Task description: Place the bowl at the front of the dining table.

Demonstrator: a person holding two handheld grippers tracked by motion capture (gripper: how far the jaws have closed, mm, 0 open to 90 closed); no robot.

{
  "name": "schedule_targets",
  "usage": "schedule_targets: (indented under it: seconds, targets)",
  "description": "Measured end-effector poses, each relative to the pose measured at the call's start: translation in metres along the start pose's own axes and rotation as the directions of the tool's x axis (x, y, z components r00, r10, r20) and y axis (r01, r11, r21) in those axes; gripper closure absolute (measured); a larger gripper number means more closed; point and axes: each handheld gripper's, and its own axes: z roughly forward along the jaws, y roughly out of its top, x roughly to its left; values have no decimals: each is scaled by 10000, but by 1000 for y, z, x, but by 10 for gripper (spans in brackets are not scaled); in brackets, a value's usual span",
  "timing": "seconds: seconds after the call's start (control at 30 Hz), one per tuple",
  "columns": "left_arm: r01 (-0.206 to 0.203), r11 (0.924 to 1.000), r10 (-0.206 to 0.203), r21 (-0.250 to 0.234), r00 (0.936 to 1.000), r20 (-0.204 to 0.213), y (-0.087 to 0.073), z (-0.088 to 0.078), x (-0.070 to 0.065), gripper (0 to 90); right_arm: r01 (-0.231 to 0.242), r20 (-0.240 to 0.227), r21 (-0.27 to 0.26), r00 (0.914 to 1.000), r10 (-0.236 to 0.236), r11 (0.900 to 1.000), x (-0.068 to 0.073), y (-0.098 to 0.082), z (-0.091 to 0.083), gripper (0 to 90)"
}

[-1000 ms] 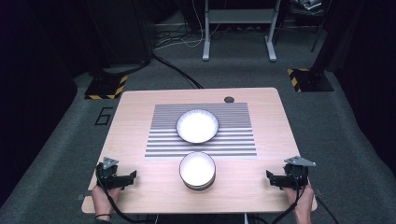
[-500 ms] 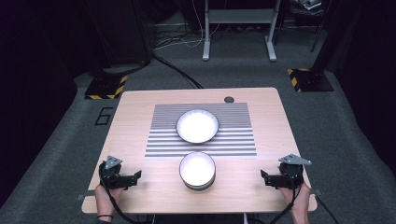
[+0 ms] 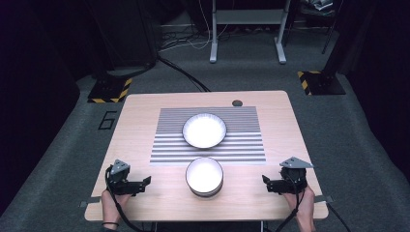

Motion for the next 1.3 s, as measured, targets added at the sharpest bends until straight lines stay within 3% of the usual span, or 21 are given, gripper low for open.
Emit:
schedule_targets:
  seconds: [0.63,1.3]
  targets:
    - [-412,9991,416,-84,9979,505,12,-1,-17,4,491,-550,-210,9972,-502,9986,23,21,0,13]
    - [-812,9964,836,-253,9901,1128,30,0,-38,10,1002,-1115,-395,9883,-1041,9942,45,42,-2,21]
